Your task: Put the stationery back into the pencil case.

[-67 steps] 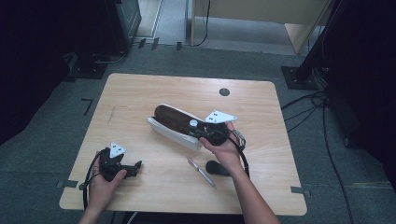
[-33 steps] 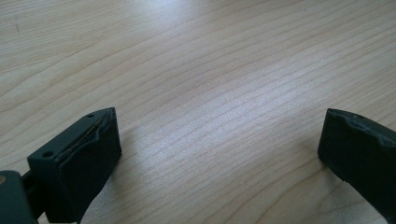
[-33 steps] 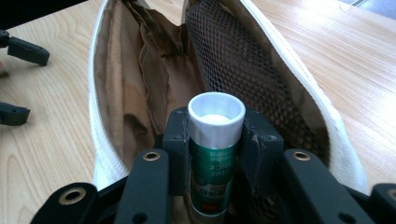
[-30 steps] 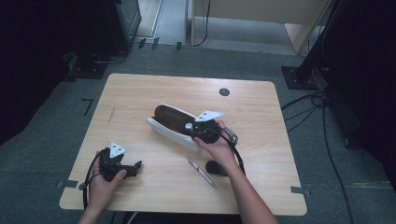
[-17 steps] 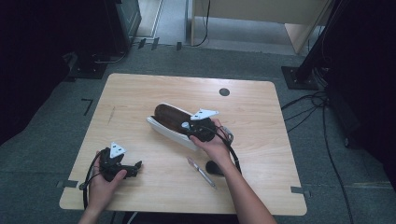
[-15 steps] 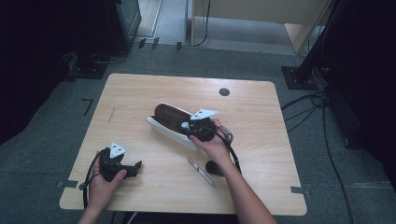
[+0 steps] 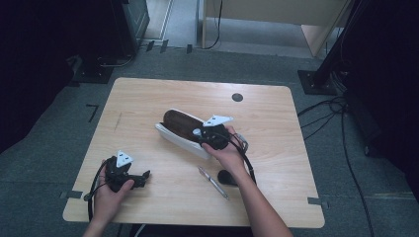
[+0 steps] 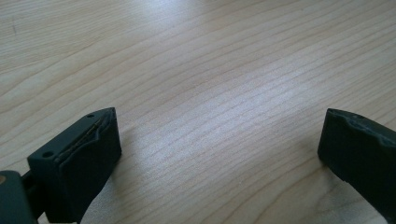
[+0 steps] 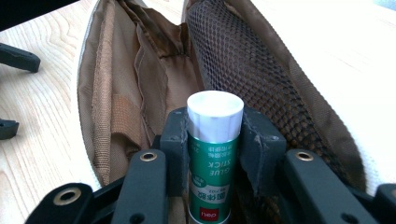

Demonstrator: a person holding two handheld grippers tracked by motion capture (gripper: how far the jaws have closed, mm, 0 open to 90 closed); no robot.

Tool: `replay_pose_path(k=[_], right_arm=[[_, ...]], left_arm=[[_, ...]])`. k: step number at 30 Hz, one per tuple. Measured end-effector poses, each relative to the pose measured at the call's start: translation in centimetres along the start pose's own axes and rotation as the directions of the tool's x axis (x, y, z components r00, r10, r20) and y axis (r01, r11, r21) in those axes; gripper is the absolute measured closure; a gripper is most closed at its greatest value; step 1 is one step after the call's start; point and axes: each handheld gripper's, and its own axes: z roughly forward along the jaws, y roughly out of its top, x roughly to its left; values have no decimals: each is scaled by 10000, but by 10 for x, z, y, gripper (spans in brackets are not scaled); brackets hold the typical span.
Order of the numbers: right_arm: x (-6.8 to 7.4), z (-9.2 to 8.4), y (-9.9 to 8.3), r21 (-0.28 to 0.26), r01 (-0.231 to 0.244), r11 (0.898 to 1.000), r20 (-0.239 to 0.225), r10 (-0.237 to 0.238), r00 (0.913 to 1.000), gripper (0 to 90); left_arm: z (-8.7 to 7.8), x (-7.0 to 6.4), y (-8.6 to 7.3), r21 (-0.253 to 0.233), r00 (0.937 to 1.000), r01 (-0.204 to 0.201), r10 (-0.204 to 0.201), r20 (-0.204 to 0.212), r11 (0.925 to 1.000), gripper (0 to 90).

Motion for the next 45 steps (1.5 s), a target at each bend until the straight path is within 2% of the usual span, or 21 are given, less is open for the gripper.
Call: replay_pose_path(k=[8, 12, 15, 17, 19, 21, 24, 31, 38, 45], right_arm=[[-1, -1, -1, -174, -118, 9998, -76, 116, 9999, 615], [-2, -4, -1, -221, -141, 9997, -155, 138, 9998, 658], [-2, -5, -1, -254, -128, 9996, -159, 124, 9998, 657], [-2, -5, -2, -264, -128, 9996, -176, 123, 9998, 645], [-3, -5, -2, -350, -195, 9992, -262, 186, 9995, 590], [-3, -6, -2, -380, -209, 9991, -247, 200, 9995, 589], [-4, -9, -1, -405, -268, 9988, -219, 260, 9994, 659], [-6, -16, -2, -530, -320, 9981, -47, 318, 9995, 722], [-5, -35, -3, -1097, -249, 9936, -28, 248, 9997, 711], [-4, -58, -10, -1343, -210, 9907, 37, 217, 9998, 704]], left_arm=[[0, 0, 0, -10, 10000, 7, -7, -2, 10000, 0], [0, 0, 0, -9, 10000, 6, -6, 1, 10000, 0], [0, 0, 0, -3, 10000, 2, -2, 1, 10000, 0], [0, 0, 0, -7, 10000, 5, -5, 1, 10000, 0], [0, 0, 0, -10, 10000, 7, -7, -2, 10000, 0], [0, 0, 0, -8, 10000, 8, -8, -1, 10000, 0], [0, 0, 0, -11, 10000, 5, -5, 6, 10000, 0], [0, 0, 0, 3, 10000, -13, 13, 10, 10000, 0], [0, 0, 0, -10, 10000, 0, 0, 9, 10000, 0], [0, 0, 0, -27, 10000, 19, -19, 6, 10000, 0]])
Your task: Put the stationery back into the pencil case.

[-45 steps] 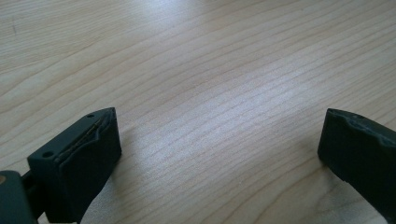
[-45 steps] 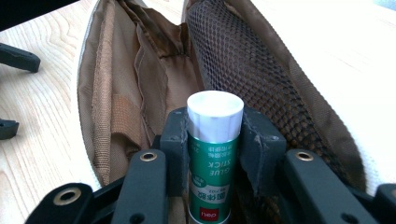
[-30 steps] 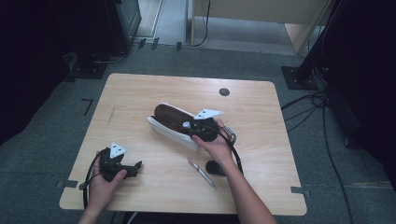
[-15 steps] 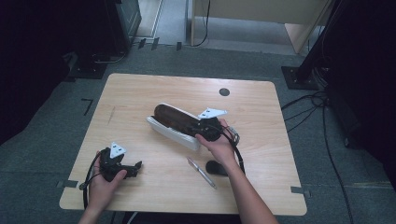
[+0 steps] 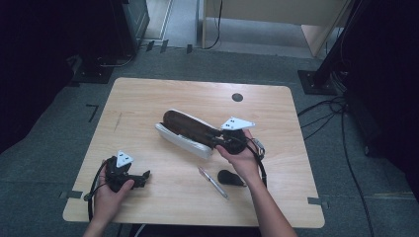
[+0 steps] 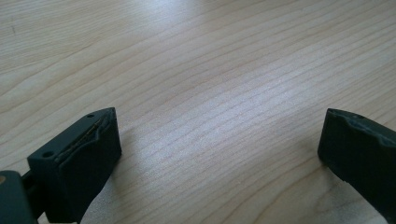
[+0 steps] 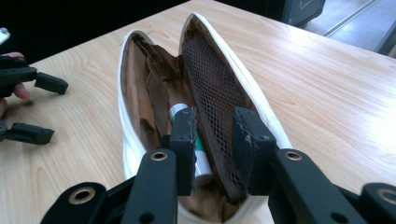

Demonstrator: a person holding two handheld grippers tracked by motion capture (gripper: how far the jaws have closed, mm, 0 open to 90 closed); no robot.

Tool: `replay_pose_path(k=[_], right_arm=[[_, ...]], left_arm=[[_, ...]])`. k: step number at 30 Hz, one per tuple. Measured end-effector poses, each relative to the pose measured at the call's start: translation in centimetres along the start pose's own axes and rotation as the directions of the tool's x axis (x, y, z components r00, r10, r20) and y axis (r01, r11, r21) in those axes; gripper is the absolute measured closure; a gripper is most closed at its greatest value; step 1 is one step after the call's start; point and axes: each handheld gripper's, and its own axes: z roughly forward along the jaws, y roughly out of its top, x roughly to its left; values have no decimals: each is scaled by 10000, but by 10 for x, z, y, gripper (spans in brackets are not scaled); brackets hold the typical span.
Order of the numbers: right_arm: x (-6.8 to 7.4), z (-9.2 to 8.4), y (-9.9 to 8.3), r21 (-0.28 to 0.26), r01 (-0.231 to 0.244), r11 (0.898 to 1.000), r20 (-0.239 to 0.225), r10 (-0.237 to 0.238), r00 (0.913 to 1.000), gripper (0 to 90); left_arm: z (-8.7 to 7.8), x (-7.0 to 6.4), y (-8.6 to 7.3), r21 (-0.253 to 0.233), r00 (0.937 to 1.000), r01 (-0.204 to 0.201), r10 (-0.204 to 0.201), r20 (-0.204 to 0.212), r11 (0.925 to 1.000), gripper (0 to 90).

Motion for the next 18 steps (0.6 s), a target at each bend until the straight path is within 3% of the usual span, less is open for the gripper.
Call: replay_pose_path(k=[11, 18], right_arm=[[-1, -30, -20, -197, -219, 9996, 16, 219, 9998, 683], [8, -42, -37, -222, -351, 9991, -76, 350, 9994, 688]], left_arm=[[0, 0, 0, 15, 10000, -26, 26, 1, 10000, 0], [0, 0, 0, 30, 10000, -43, 43, -2, 10000, 0]])
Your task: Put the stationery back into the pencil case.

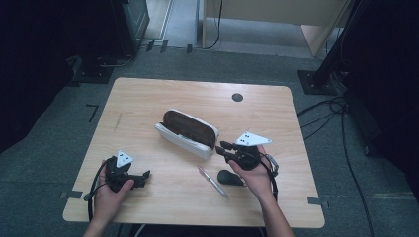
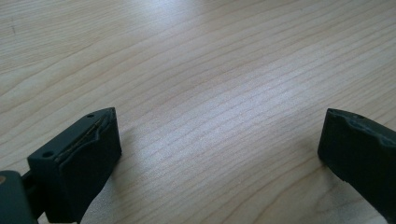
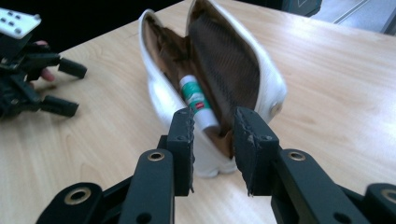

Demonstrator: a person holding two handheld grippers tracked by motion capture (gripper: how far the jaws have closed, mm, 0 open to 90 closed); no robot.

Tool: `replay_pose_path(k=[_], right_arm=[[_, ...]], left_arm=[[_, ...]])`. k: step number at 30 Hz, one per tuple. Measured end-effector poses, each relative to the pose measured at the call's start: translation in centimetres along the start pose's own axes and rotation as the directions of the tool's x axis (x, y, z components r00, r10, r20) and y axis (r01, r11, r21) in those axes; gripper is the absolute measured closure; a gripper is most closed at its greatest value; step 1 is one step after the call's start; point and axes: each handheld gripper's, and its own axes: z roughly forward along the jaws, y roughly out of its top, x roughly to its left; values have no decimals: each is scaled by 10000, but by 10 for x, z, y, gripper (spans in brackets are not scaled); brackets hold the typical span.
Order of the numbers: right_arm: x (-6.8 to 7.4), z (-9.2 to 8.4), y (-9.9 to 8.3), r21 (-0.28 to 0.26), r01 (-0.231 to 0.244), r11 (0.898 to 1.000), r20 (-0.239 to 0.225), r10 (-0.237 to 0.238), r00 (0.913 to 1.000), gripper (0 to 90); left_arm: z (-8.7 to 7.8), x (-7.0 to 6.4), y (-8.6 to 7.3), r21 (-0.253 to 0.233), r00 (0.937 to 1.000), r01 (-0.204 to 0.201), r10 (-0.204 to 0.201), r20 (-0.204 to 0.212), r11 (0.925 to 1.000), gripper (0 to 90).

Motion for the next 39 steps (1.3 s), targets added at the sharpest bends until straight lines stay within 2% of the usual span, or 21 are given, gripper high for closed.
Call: replay_pose_path(k=[9, 14, 28, 35, 39], right_arm=[[17, -9, -30, 241, -180, 9995, -37, 181, 9998, 701], [21, -13, -45, 468, -303, 9984, 10, 303, 9995, 706], [30, -26, -74, 526, -703, 9961, 54, 701, 9975, 717], [39, -29, -87, 747, -562, 9956, 66, 558, 9984, 723], [42, -29, -93, 821, -647, 9945, 55, 644, 9979, 723]], left_arm=[[0, 0, 0, -13, 10000, 24, -24, 5, 10000, 0], [0, 0, 0, -16, 10000, 19, -19, 2, 10000, 0], [0, 0, 0, -1, 10000, 0, 0, 1, 10000, 0], [0, 0, 0, 0, 10000, -18, 18, 6, 10000, 0], [0, 0, 0, -4, 10000, -18, 18, 9, 10000, 0]])
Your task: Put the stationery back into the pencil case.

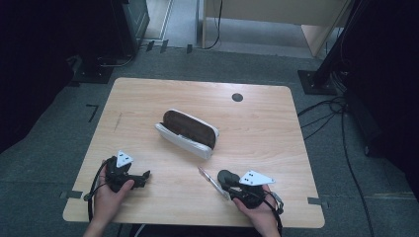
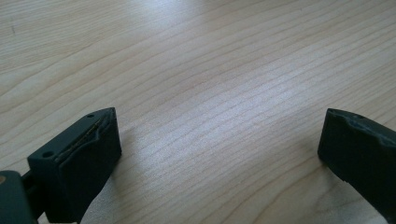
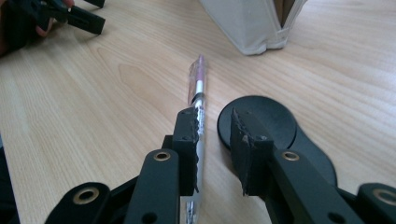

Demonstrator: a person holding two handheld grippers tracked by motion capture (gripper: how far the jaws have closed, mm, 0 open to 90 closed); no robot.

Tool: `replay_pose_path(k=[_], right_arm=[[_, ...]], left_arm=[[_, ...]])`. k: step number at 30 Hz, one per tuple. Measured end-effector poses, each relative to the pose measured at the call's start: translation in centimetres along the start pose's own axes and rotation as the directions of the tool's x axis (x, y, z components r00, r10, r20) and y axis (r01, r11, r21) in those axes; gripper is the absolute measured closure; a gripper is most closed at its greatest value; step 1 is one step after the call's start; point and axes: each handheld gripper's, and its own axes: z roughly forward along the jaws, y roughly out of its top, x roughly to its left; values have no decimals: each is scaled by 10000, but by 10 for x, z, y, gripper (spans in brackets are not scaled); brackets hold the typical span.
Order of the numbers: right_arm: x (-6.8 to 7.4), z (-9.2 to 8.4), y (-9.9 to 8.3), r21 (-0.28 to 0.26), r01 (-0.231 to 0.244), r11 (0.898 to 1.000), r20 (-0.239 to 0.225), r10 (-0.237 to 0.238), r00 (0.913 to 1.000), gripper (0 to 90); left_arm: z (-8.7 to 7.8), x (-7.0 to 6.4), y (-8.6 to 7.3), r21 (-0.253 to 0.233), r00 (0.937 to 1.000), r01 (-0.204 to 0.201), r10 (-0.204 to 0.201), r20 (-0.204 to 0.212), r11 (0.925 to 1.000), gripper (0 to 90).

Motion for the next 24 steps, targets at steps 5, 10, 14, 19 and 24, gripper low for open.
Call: replay_pose_path(k=[5, 10, 14, 19, 24], right_arm=[[2, 1, -4, 99, 49, 9999, -45, -48, 10000, 728], [4, 3, -7, 210, 12, 9998, -130, -9, 9999, 737], [5, 6, -9, 394, 33, 9992, -213, -25, 9998, 744], [7, 8, -11, 625, 140, 9979, -246, -125, 9996, 748], [9, 10, -11, 928, 348, 9951, -178, -333, 9993, 748]], left_arm=[[0, 0, 0, 0, 10000, 0, 0, 4, 10000, 0], [0, 0, 0, 0, 10000, 1, -1, 3, 10000, 0], [0, 0, 0, 0, 10000, -2, 2, 2, 10000, 0], [0, 0, 0, -2, 10000, -2, 2, 14, 10000, 0], [0, 0, 0, -2, 10000, -8, 8, 9, 10000, 0]])
